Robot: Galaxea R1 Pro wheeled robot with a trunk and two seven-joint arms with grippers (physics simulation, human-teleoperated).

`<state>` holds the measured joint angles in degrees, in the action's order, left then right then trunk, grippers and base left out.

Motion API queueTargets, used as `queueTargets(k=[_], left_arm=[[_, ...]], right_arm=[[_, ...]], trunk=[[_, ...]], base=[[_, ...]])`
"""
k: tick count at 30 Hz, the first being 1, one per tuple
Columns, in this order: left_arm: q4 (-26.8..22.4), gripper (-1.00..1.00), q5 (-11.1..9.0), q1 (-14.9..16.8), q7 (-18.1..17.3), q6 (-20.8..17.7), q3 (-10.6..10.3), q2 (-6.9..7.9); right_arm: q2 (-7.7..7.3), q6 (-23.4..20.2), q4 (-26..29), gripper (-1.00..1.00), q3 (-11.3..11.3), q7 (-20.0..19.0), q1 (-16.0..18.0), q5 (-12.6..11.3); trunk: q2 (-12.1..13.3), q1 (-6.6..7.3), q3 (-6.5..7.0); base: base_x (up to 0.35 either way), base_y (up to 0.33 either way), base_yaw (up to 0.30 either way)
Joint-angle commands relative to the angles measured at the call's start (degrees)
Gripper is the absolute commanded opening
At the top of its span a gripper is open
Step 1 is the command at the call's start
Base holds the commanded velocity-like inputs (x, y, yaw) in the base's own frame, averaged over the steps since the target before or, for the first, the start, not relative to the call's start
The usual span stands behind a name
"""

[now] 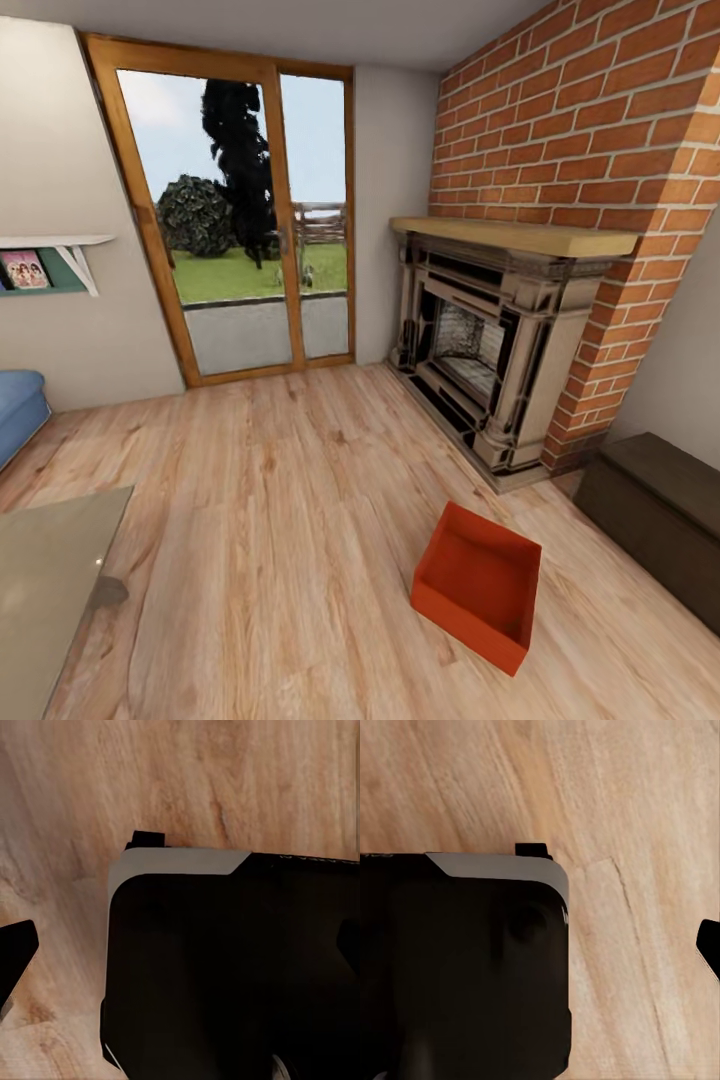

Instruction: Move the two storage containers from the living room to the garage. In the garage, place one container on the floor and stack the other container on top of it (either order is fine).

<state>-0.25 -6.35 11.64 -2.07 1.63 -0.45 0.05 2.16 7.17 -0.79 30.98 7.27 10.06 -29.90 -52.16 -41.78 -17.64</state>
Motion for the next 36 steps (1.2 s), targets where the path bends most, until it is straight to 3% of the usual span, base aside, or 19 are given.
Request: queueTargets(k=[1, 36], left_arm=[[0.1, 1.00, -0.6, 0.0, -0.2, 0.2, -0.1, 0.02], [0.1, 1.00, -0.6, 0.0, -0.2, 0.7, -0.1, 0.03]], right_arm=[[0.03, 0.2, -0.1, 1.00, 0.5, 0.1, 0.0, -0.5], [0.12, 0.2, -0.1, 1.00, 0.5, 0.1, 0.0, -0.5]], trunk=[[0.0, -0.04, -0.07], [0.0, -0.04, -0.07]], base=[[0.322, 0.000, 0.000], [0.317, 0.000, -0.003]])
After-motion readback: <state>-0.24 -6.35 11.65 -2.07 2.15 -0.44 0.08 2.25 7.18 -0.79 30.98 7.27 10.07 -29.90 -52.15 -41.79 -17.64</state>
